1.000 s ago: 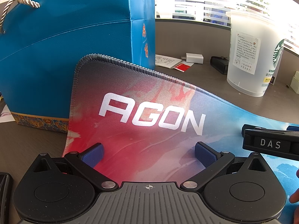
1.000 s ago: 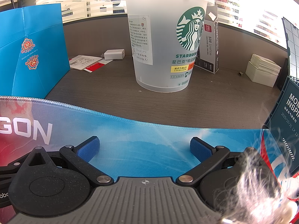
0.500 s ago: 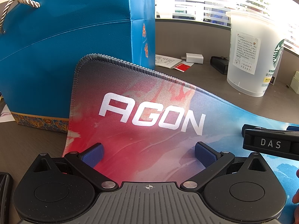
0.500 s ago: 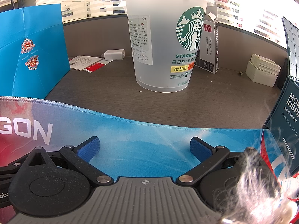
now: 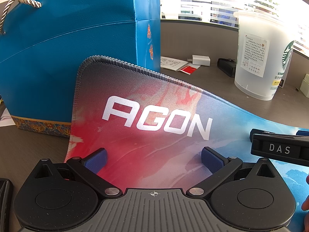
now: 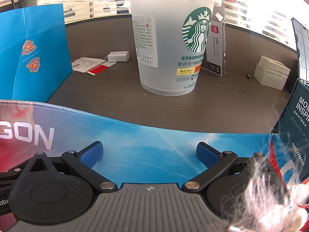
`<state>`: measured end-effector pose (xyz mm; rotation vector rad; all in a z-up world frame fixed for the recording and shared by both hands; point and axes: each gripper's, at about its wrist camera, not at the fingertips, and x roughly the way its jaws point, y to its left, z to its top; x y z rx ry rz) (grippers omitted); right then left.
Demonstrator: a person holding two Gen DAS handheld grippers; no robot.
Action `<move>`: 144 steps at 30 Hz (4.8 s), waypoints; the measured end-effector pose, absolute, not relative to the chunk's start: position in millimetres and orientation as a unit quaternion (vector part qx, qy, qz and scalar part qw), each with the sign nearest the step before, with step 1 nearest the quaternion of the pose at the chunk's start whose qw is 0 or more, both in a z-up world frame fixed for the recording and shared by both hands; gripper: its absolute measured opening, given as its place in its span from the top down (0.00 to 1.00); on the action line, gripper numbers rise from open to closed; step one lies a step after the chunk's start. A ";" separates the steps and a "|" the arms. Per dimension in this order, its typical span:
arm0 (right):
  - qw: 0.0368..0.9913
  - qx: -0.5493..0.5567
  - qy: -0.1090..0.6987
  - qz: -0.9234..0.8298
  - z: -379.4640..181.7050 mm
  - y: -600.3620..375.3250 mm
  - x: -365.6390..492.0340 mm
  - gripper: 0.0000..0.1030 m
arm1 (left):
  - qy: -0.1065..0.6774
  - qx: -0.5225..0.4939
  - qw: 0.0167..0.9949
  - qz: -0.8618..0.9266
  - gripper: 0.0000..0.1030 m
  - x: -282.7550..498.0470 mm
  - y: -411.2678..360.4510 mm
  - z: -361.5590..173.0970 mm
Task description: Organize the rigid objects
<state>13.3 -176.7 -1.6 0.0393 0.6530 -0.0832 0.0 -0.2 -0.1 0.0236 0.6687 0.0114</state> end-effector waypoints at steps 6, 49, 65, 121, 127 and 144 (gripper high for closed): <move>0.946 0.020 0.320 -0.041 -3.2 -177.5 14.2 0.00 | 0.328 0.011 0.945 0.006 0.00 0.0 -0.2 -0.1; 0.923 -0.182 0.301 0.156 44.2 -377.2 -263.5 0.00 | 0.289 0.026 0.952 -0.102 0.00 -69.3 -81.5 12.0; 0.900 -0.192 0.309 0.241 14.8 -416.1 -283.6 0.52 | 0.321 -0.020 0.945 -0.064 0.00 -68.7 -74.8 2.6; 0.815 -0.347 0.360 0.291 112.6 -465.5 -33.5 0.88 | 0.331 0.021 0.942 -0.049 0.00 -67.7 -87.0 -0.1; 0.763 -0.356 0.420 0.339 88.2 -453.8 -3.3 0.88 | 0.331 0.021 0.942 -0.049 0.00 -67.6 -87.1 -0.1; 0.743 -0.237 0.502 0.376 79.7 -467.6 41.1 0.75 | 0.331 0.021 0.942 -0.049 0.00 -67.5 -87.1 -0.1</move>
